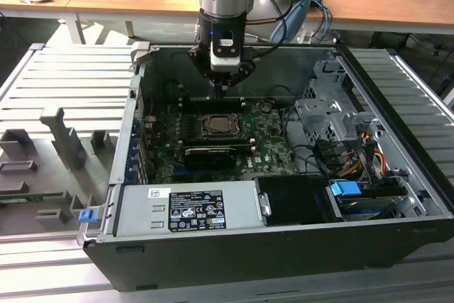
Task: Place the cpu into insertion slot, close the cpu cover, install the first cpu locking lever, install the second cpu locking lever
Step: 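Install the first cpu locking lever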
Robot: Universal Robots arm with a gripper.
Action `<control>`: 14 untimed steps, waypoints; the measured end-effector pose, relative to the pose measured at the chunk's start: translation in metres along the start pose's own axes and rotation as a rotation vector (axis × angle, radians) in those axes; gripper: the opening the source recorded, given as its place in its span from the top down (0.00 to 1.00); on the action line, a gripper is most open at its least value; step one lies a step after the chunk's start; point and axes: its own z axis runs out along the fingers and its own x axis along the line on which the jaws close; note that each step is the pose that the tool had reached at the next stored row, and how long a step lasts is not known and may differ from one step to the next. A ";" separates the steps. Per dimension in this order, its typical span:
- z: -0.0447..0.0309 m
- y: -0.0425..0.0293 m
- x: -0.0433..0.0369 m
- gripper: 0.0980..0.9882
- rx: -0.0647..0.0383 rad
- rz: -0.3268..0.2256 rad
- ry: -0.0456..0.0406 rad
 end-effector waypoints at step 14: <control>0.0000 0.0000 0.0000 0.99 -0.001 -0.149 0.0056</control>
